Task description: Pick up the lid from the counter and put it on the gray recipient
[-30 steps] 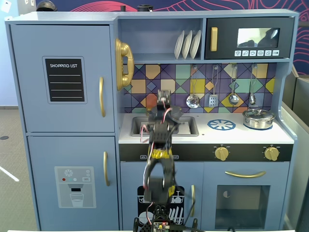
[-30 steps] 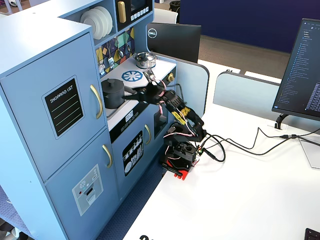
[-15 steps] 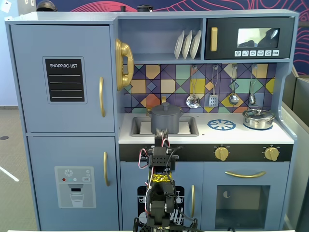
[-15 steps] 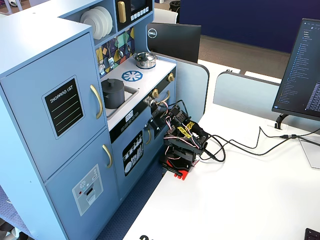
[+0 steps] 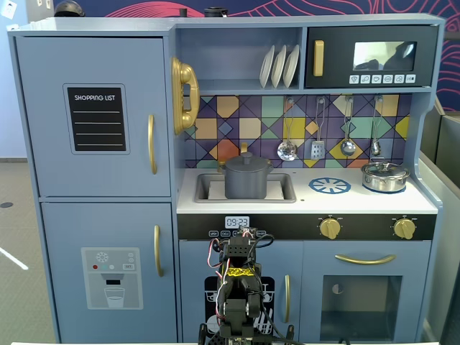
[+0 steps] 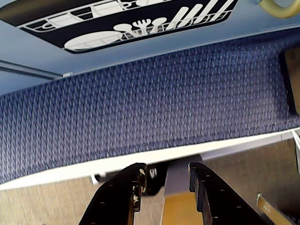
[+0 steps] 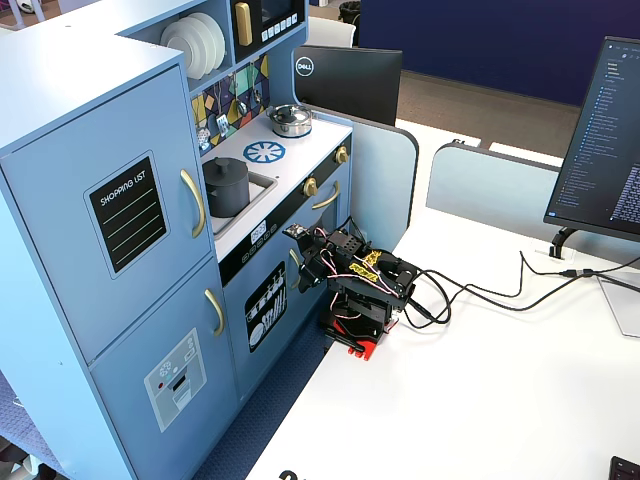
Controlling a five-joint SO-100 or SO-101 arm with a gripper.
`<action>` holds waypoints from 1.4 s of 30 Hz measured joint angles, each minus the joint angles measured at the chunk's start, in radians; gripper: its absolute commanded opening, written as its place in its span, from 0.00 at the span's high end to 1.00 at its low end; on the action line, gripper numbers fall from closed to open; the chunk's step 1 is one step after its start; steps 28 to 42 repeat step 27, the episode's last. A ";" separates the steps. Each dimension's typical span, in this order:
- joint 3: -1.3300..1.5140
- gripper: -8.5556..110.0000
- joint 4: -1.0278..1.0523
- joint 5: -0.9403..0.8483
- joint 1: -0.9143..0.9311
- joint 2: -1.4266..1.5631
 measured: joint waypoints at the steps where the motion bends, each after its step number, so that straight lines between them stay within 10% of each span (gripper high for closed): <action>1: 0.000 0.91 0.006 -0.011 -0.003 0.003; 42: 0.000 0.89 0.006 -0.018 -0.003 0.005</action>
